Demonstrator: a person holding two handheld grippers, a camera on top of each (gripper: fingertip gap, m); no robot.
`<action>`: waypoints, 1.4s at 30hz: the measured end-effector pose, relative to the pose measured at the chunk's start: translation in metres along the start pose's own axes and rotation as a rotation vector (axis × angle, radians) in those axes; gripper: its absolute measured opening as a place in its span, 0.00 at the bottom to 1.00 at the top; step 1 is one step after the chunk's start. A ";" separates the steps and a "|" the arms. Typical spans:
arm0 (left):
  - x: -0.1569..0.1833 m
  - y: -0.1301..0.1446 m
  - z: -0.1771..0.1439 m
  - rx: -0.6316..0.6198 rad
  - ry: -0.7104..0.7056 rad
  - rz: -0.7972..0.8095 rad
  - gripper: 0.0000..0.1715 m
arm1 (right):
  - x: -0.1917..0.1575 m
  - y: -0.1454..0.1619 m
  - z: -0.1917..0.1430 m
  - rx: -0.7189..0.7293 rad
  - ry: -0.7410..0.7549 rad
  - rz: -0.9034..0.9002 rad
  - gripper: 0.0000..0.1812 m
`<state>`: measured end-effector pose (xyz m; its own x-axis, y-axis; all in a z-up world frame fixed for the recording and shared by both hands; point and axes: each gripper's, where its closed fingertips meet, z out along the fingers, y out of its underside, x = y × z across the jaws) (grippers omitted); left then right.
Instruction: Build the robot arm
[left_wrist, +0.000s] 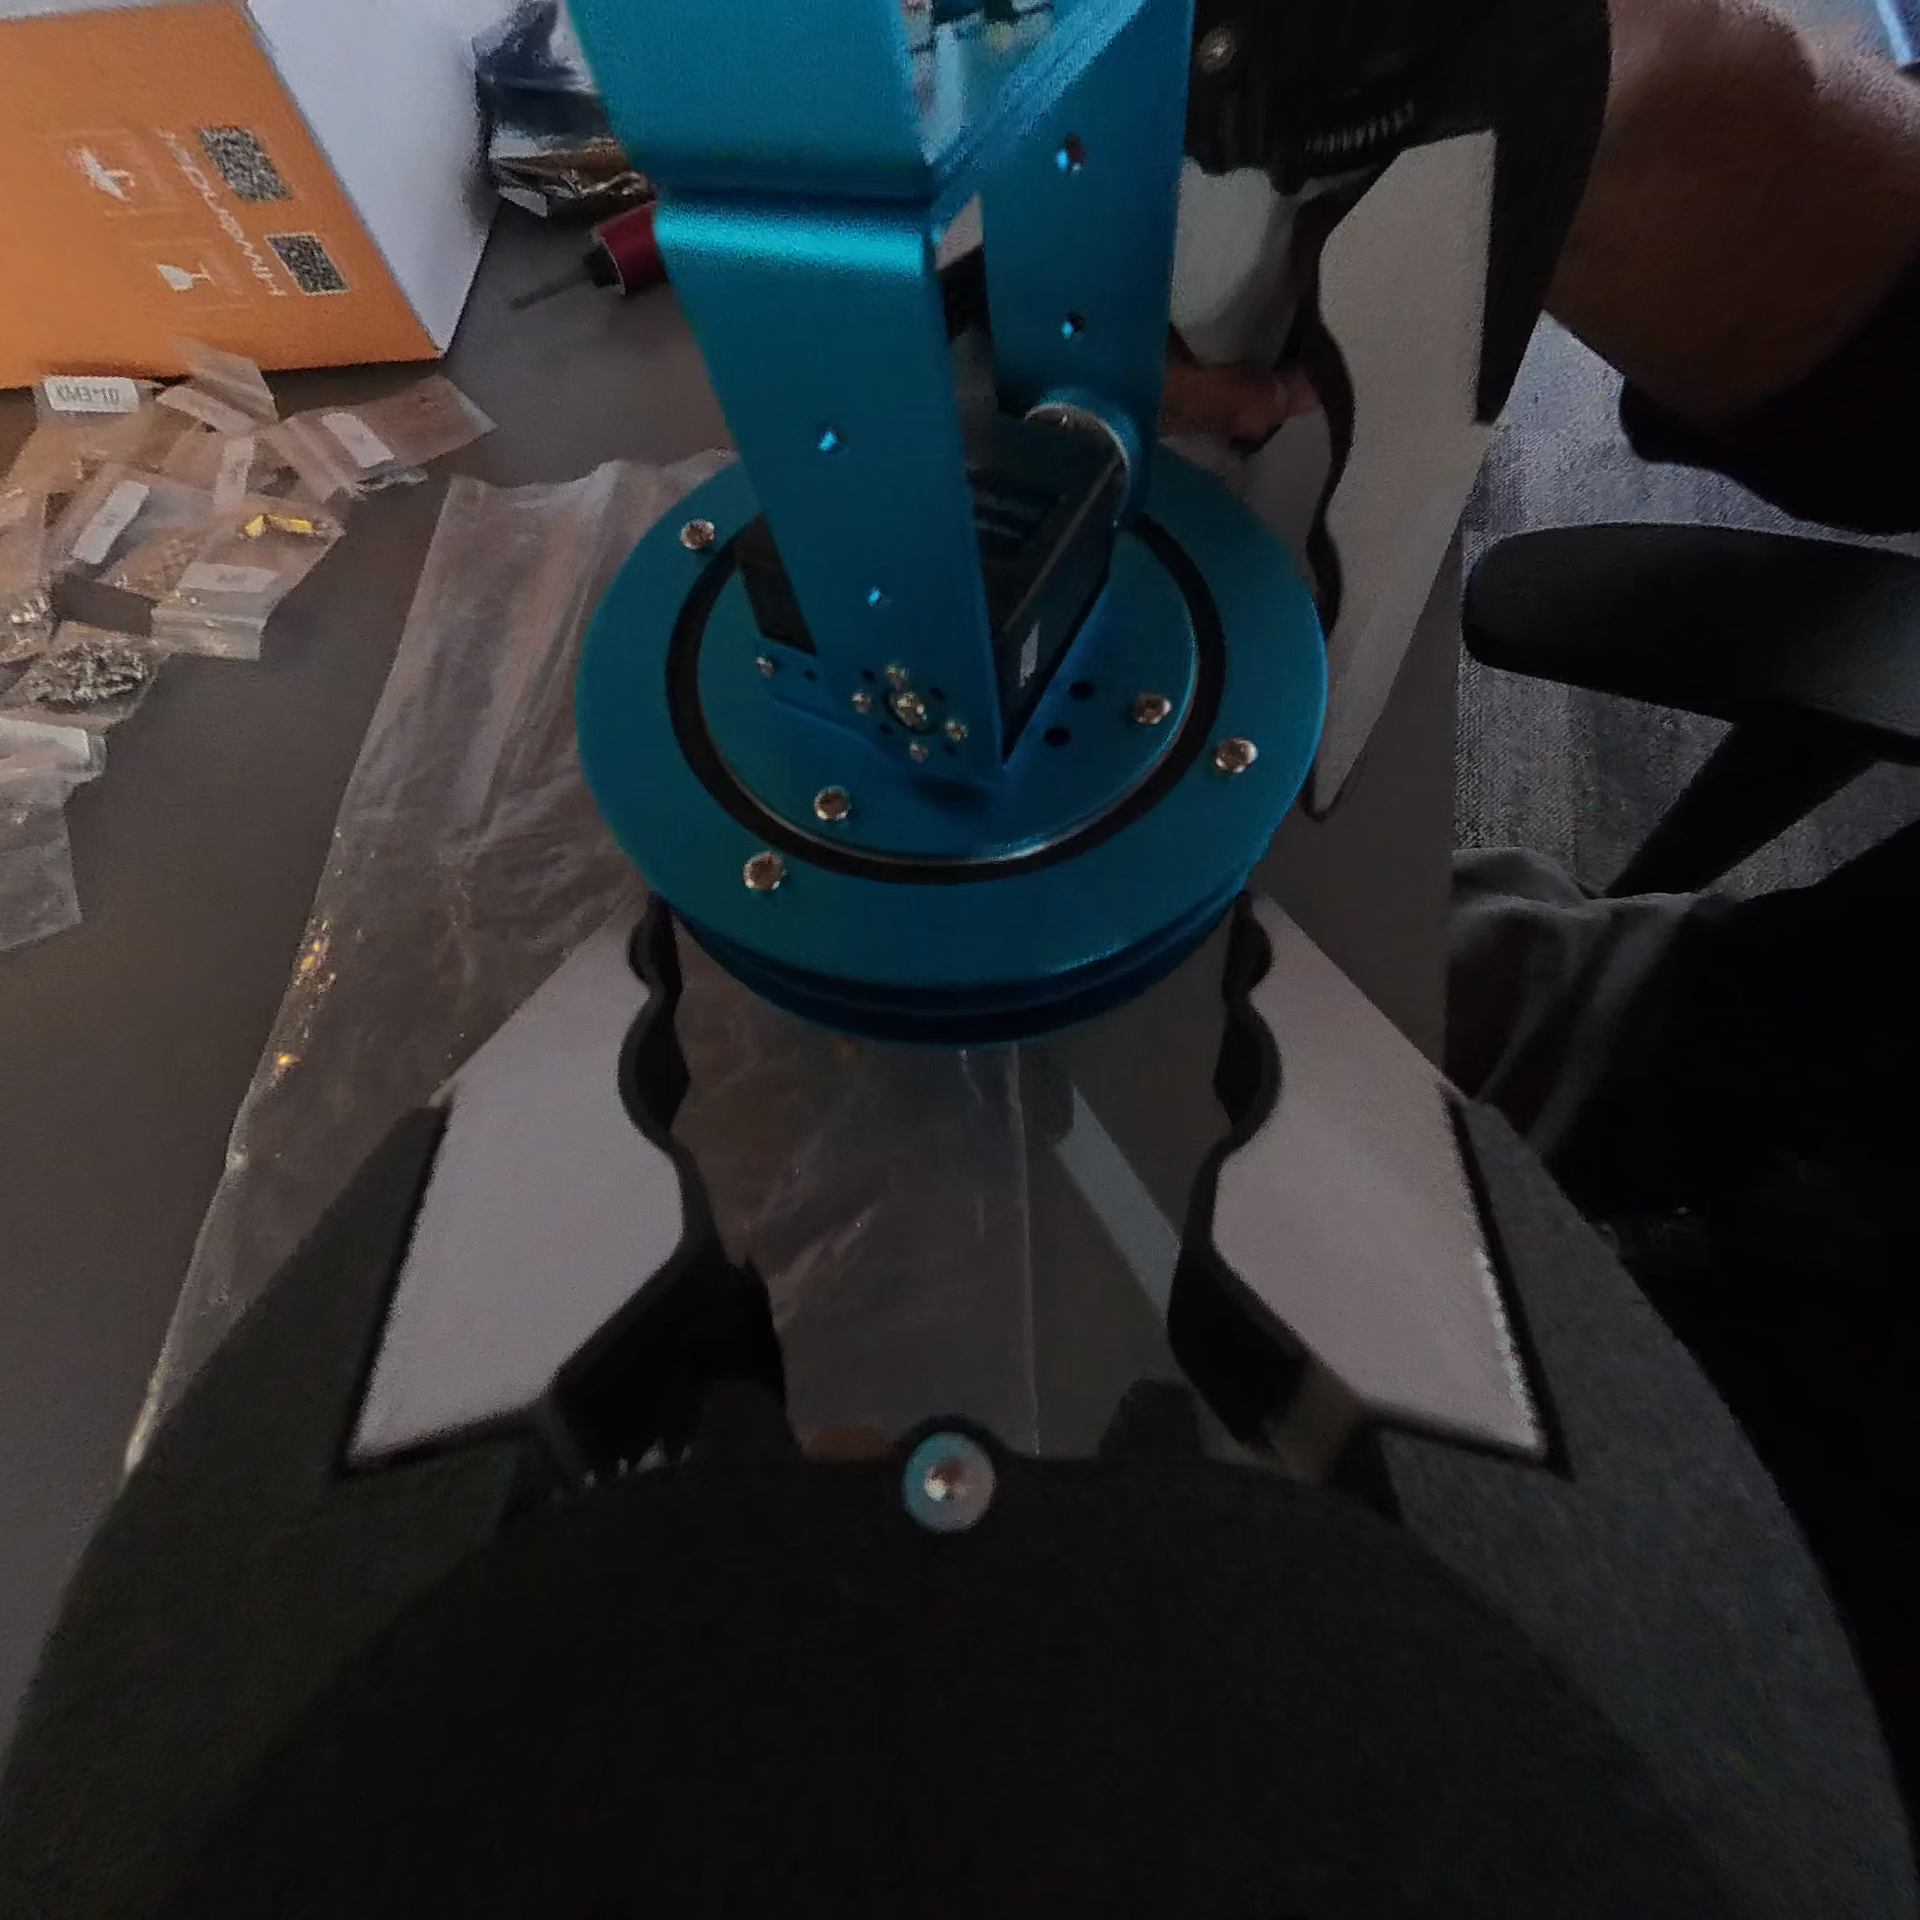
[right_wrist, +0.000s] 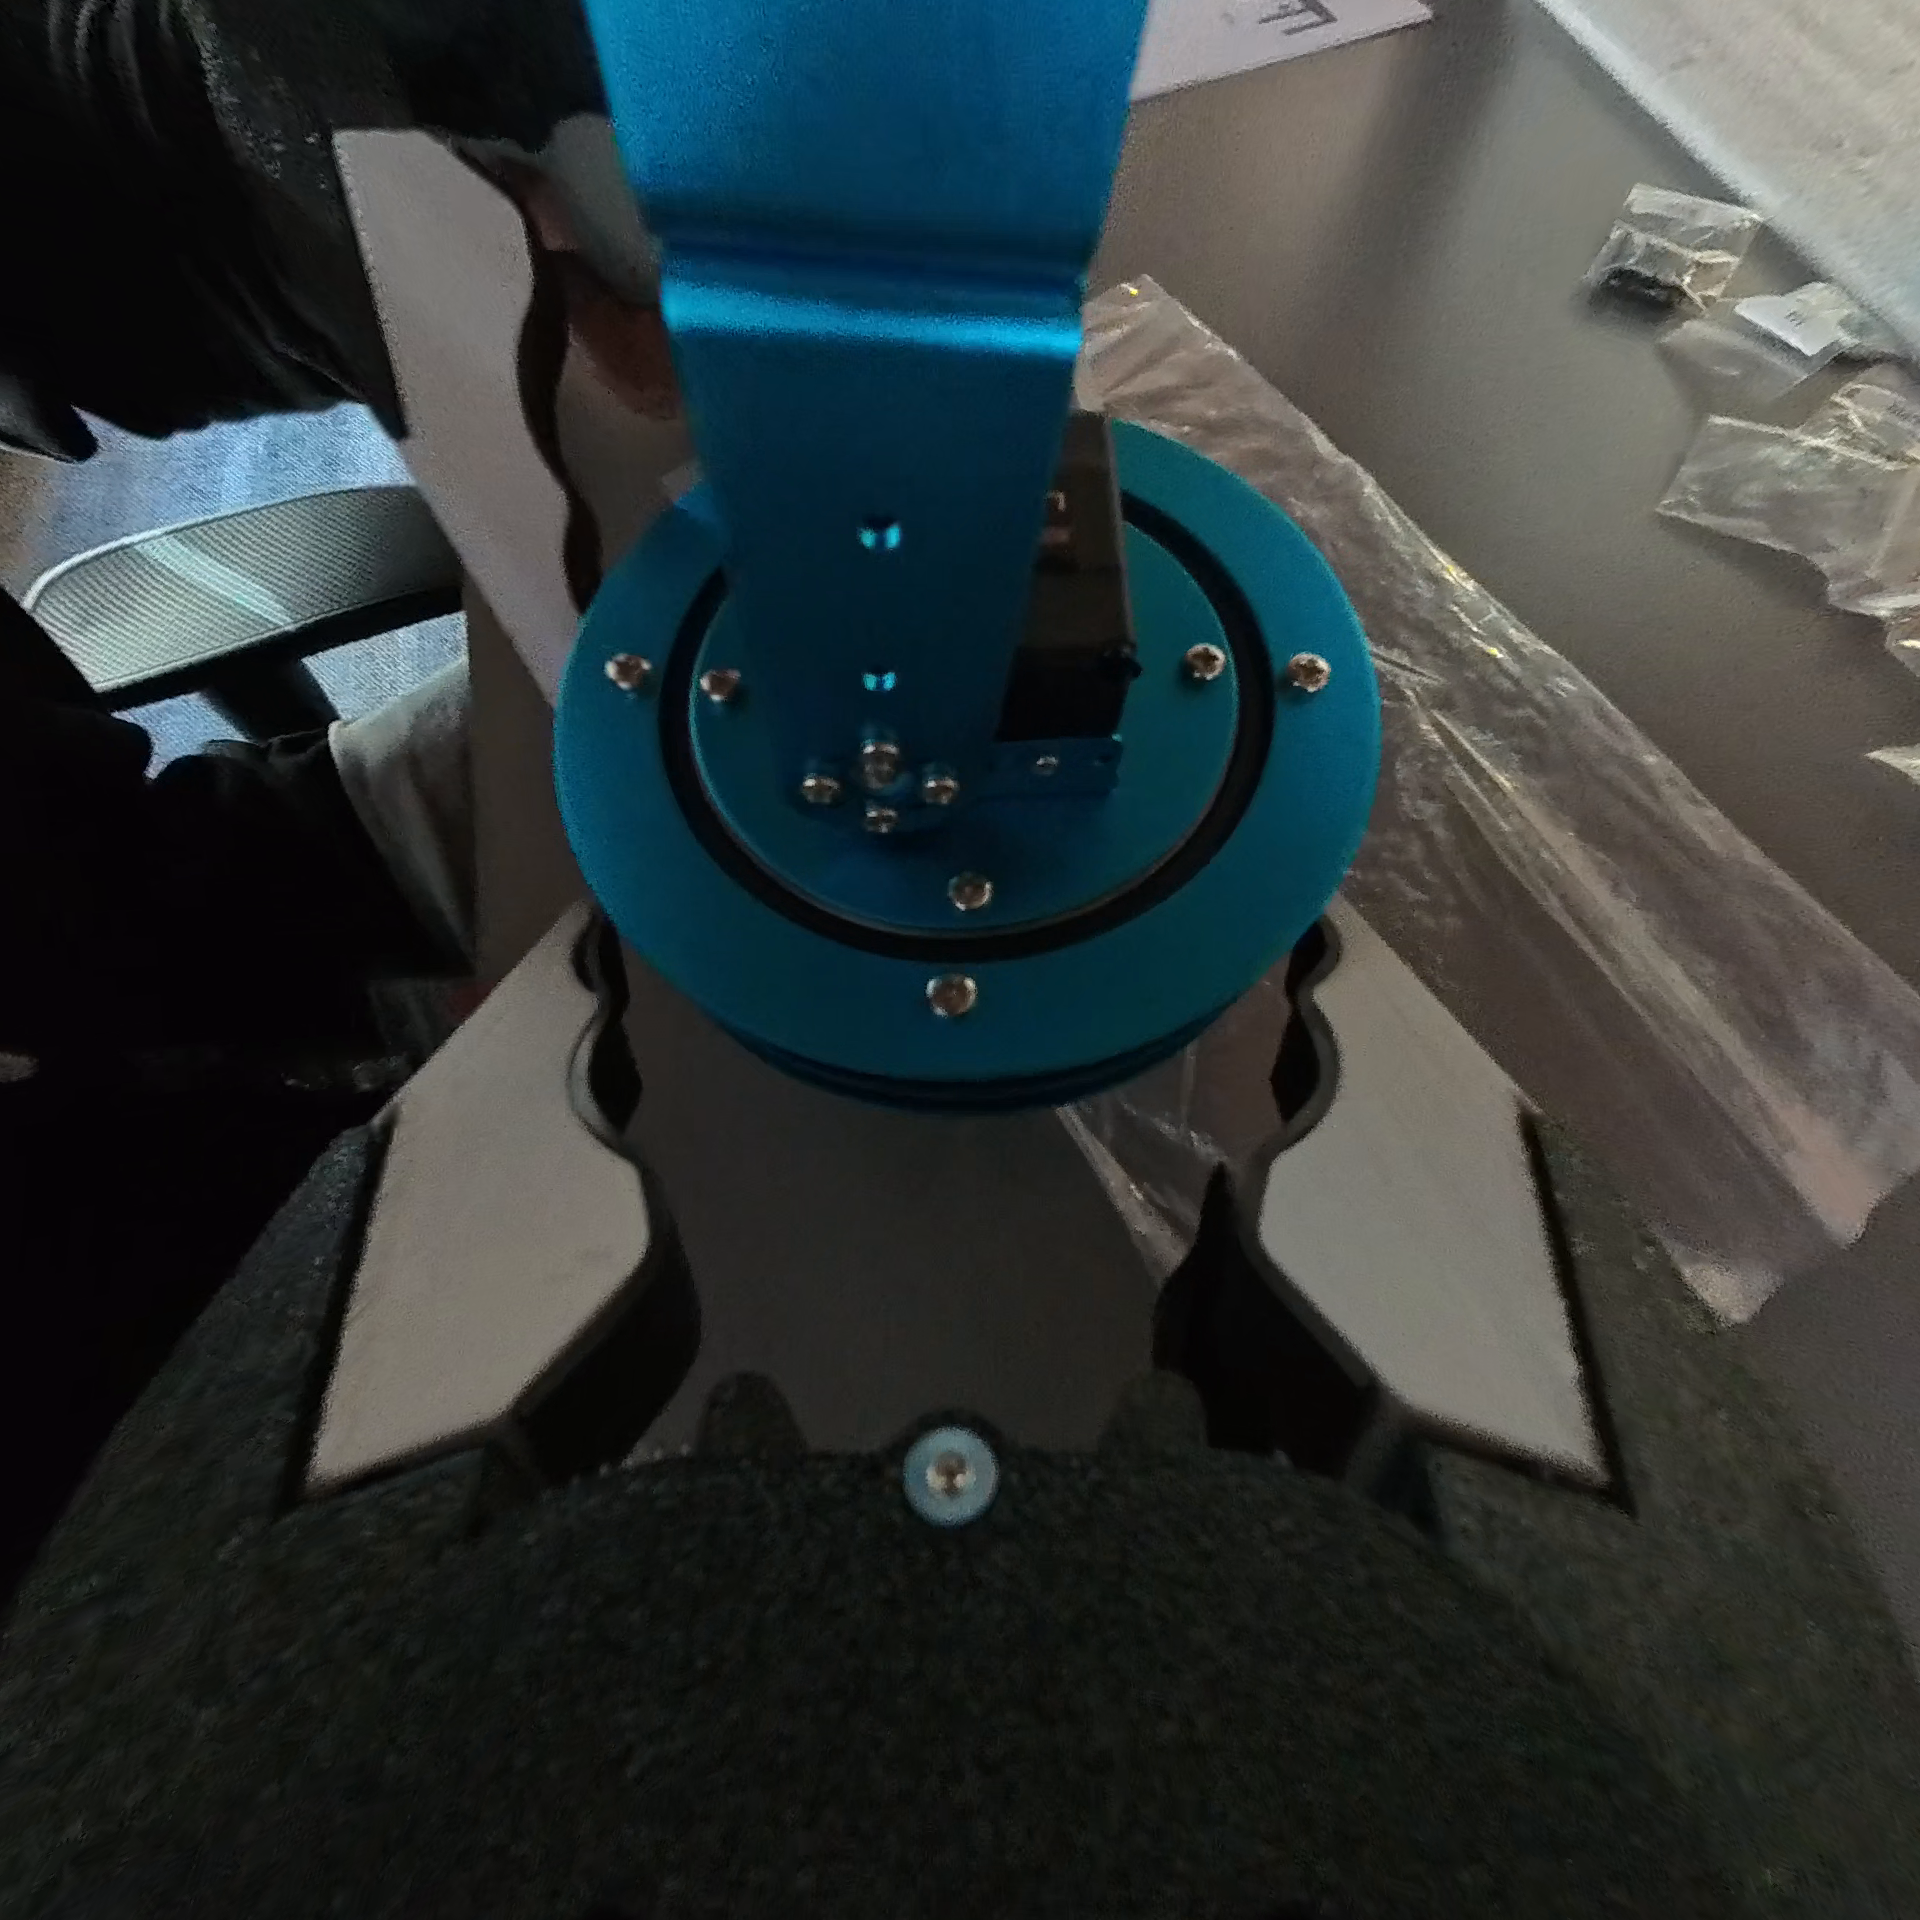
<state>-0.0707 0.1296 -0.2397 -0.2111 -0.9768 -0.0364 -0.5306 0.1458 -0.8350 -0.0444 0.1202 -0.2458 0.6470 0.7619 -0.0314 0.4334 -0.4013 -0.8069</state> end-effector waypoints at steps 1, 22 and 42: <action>0.000 0.000 0.002 -0.005 -0.006 0.006 0.62 | 0.002 0.001 0.001 -0.010 0.008 -0.014 0.68; -0.035 -0.018 -0.010 0.008 -0.192 -0.055 0.61 | 0.037 -0.026 0.001 -0.112 -0.125 -0.173 0.65; -0.069 -0.015 0.027 -0.031 -0.536 -0.316 0.62 | 0.087 -0.009 0.013 -0.095 -0.486 -0.402 0.66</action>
<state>-0.0265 0.1902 -0.2393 0.3975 -0.9151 -0.0677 -0.5254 -0.1665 -0.8344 -0.0002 0.1967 -0.2487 0.0737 0.9971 -0.0188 0.6510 -0.0624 -0.7565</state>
